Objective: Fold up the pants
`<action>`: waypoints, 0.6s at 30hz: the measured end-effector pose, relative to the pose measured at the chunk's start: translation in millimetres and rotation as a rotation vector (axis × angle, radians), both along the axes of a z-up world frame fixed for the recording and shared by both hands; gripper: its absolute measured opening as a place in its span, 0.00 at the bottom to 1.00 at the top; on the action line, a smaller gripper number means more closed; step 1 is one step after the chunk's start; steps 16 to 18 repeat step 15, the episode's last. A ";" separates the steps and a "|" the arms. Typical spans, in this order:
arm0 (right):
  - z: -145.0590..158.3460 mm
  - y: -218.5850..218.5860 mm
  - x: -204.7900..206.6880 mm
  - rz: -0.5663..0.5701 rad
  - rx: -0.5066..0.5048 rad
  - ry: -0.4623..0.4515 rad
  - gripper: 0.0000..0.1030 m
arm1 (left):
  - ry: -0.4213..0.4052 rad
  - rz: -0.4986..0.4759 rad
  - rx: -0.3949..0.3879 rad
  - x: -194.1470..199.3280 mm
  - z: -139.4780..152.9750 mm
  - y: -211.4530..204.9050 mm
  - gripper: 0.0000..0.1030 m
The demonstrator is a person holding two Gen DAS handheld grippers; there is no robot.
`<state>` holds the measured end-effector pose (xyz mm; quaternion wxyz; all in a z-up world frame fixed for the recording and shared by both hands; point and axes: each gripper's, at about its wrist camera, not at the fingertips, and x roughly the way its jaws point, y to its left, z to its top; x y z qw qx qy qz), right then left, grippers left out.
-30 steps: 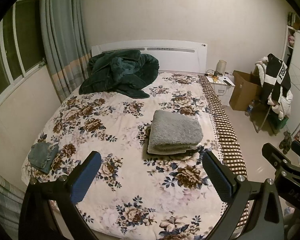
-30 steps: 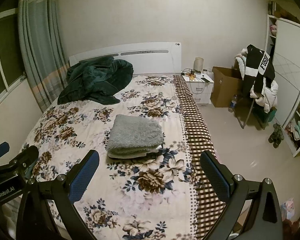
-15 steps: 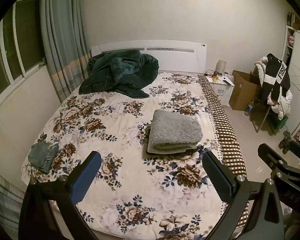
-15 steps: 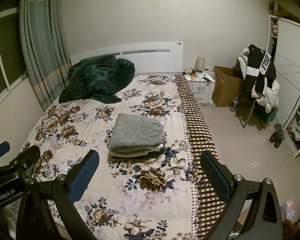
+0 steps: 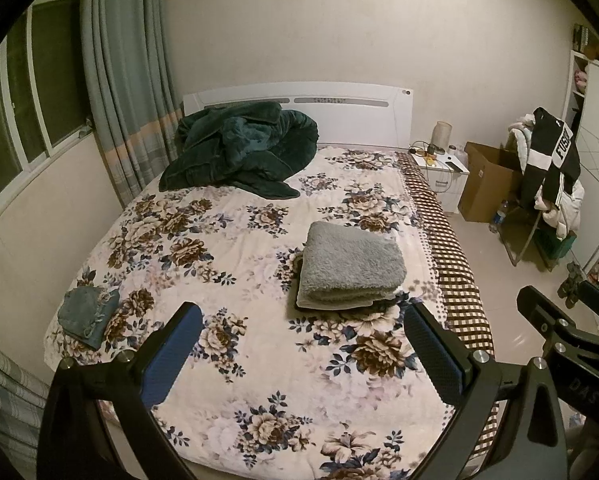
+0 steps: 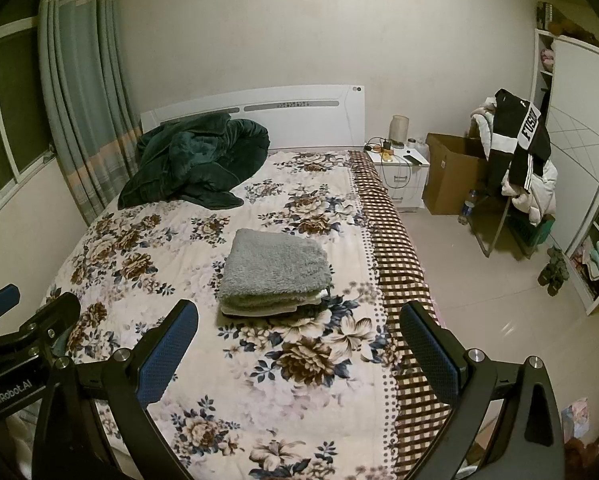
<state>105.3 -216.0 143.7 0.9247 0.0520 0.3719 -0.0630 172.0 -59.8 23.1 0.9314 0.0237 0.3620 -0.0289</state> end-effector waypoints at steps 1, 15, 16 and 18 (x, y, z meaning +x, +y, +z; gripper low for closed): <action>0.0 -0.1 -0.4 -0.001 0.000 0.000 1.00 | -0.002 0.001 0.002 -0.2 -0.1 -0.1 1.00; -0.3 0.7 -1.3 -0.007 0.001 -0.003 1.00 | -0.014 0.006 -0.001 0.6 4.3 5.1 1.00; -0.3 0.7 -1.3 -0.007 0.001 -0.003 1.00 | -0.014 0.006 -0.001 0.6 4.3 5.1 1.00; -0.3 0.7 -1.3 -0.007 0.001 -0.003 1.00 | -0.014 0.006 -0.001 0.6 4.3 5.1 1.00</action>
